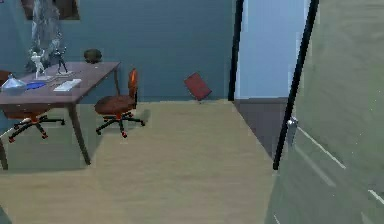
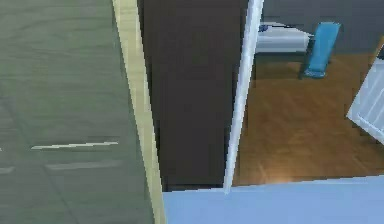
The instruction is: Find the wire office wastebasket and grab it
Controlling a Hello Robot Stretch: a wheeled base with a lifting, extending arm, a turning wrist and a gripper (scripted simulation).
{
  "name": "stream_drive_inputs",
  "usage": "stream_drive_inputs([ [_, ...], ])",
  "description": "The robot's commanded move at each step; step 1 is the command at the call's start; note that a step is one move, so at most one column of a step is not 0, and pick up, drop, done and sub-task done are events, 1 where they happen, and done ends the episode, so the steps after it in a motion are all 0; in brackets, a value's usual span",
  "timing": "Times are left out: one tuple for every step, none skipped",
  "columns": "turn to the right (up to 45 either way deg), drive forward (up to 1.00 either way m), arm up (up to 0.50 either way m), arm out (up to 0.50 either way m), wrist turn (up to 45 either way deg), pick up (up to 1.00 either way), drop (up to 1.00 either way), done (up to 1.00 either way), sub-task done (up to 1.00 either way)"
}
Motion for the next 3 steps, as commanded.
stream_drive_inputs([
  [0.0, 1.00, 0.00, 0.00, 0.0, 0.00, 0.00, 0.00, 0.00],
  [0.0, 0.15, 0.00, 0.00, 0.0, 0.00, 0.00, 0.00, 0.00],
  [27.0, 0.00, 0.00, 0.00, 0.0, 0.00, 0.00, 0.00, 0.00],
])
